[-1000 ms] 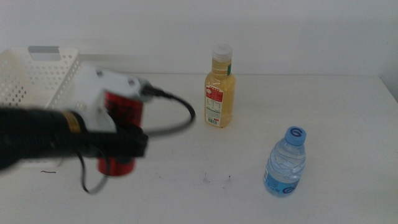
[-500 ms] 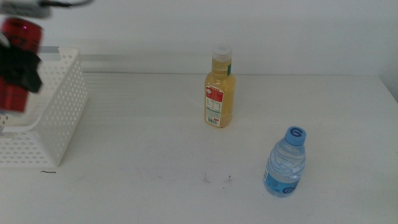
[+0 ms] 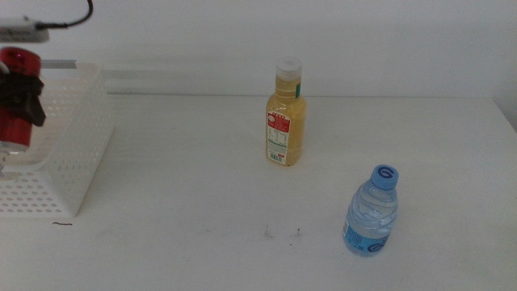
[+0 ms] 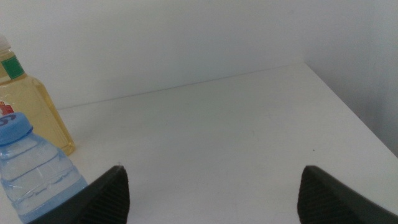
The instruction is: Use arms to grab the bottles and put them into the dustbin to the left of the table.
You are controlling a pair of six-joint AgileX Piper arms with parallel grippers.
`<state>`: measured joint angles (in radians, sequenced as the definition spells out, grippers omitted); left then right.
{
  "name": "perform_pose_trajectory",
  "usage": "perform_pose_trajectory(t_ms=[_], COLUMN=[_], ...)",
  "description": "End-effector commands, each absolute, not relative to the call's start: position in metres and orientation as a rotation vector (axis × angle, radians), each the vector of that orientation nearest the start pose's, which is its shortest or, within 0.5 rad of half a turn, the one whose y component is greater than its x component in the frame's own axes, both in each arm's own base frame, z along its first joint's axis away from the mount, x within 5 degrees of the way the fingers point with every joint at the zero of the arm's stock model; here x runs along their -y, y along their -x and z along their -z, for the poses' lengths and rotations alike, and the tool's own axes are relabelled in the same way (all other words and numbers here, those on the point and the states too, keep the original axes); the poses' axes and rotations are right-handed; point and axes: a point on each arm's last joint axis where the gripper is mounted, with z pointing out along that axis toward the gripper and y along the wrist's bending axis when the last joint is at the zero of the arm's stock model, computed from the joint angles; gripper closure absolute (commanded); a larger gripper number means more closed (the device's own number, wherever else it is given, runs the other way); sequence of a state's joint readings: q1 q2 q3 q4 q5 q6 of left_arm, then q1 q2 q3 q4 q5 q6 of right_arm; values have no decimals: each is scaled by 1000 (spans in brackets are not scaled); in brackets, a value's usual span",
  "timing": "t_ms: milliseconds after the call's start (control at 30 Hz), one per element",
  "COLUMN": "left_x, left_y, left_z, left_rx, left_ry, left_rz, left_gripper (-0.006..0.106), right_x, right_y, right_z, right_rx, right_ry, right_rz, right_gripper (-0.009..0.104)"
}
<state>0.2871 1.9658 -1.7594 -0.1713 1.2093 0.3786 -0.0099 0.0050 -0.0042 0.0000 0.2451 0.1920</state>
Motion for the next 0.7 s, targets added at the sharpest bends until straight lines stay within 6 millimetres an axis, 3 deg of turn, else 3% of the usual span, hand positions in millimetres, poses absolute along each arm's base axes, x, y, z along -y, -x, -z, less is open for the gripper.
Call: perform_pose_trajectory(t_ms=[0, 167, 333, 567, 667], left_x=[-107, -113, -115, -116, -113], left_y=[-414, -424, -430, -432, -427], left_z=[-272, -247, -228, -231, -243], left_rx=[-2799, -2830, -2862, -2830, -2823], left_ry=[-84, -76, -70, -71, -68], left_rz=[95, 68, 86, 54, 69], left_gripper=[99, 85, 59, 10, 7], right_x=[1, 1, 1, 1, 1], right_y=[-55, -55, -55, -55, -55], right_z=[-192, -192, -192, -192, -192], right_rx=[-1715, -1715, -1715, -1715, -1715], right_ry=[-163, -163, -163, -163, -163], right_rz=[-111, -111, -111, -111, -111], right_gripper=[4, 4, 4, 4, 4])
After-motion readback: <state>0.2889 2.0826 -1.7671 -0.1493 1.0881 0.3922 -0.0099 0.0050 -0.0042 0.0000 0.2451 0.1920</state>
